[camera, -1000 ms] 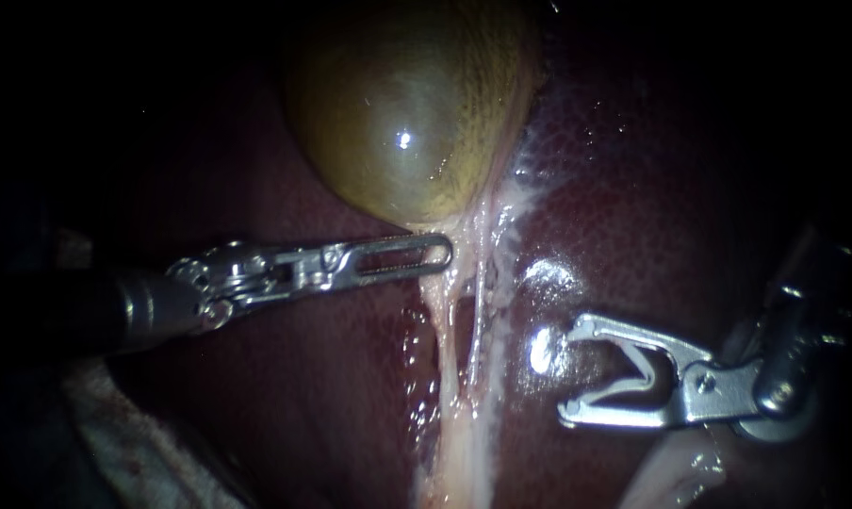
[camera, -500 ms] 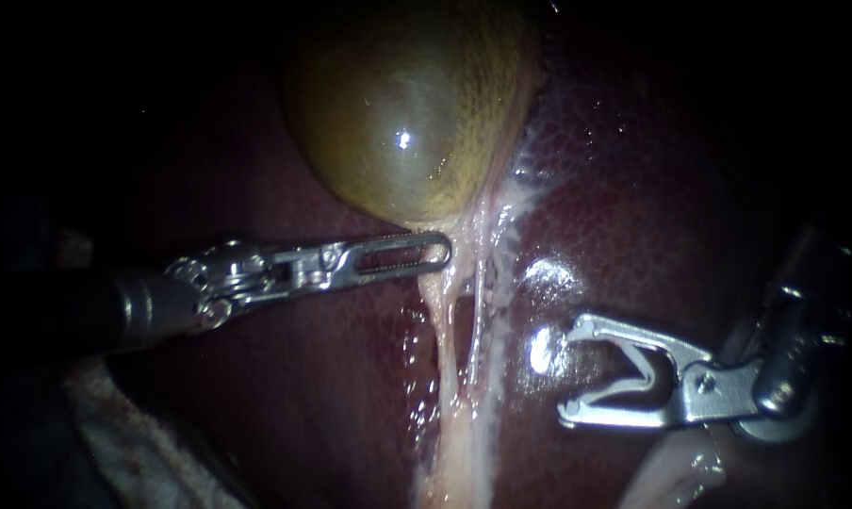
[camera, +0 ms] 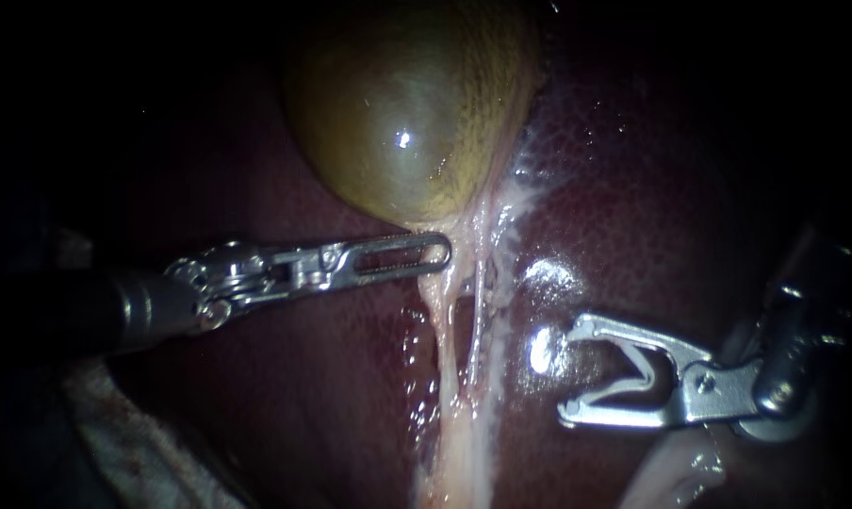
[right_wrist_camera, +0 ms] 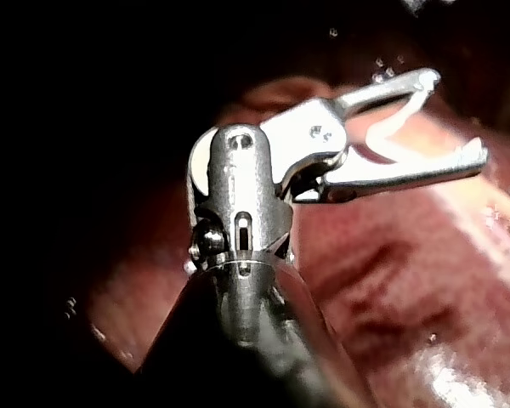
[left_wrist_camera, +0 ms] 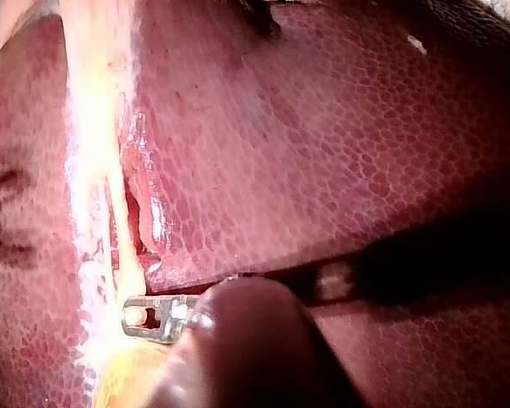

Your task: Grabbing gallbladder

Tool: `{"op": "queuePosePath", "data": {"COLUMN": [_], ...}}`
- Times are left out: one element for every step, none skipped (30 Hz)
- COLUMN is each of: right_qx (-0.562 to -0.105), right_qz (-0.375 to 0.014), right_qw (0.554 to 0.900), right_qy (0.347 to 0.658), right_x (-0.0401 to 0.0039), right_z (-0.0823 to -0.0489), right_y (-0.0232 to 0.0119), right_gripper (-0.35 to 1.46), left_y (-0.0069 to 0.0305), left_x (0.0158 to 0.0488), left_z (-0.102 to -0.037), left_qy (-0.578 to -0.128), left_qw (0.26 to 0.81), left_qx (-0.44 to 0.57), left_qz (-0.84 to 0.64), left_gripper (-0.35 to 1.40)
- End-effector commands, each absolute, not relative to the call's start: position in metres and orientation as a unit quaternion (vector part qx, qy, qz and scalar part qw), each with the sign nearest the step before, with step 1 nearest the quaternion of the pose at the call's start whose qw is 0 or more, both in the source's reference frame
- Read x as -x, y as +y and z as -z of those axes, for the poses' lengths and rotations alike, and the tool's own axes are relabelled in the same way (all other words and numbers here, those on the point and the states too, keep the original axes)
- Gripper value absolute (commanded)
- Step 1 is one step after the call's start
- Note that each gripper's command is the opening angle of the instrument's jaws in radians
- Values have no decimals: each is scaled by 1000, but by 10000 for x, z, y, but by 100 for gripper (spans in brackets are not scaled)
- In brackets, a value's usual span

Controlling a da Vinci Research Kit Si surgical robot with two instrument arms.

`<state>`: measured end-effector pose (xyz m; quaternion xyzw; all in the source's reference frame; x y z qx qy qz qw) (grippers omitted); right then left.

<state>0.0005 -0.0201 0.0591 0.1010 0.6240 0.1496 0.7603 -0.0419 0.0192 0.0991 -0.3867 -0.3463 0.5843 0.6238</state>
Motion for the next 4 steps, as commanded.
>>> {"op": "queuePosePath", "data": {"right_qx": [-101, -101, -101, -101], "right_qz": [-150, -150, -150, -150], "right_qw": [760, 760, 760, 760], "right_qy": [624, 624, 624, 624], "right_x": [-5, -5, -5, -5], "right_z": [-591, -591, -591, -591], "right_y": [-201, -201, -201, -201], "right_gripper": [60, 60, 60, 60], "left_y": [192, 192, 192, 192], "left_x": [419, 419, 419, 419], "left_z": [-991, -990, -990, -990], "left_qy": [-346, -346, -347, -347], "left_qw": [624, 624, 626, 626], "left_qx": [387, 387, 386, 386], "left_qz": [-584, -584, -582, -582], "left_gripper": [-28, -28, -28, -28]}}
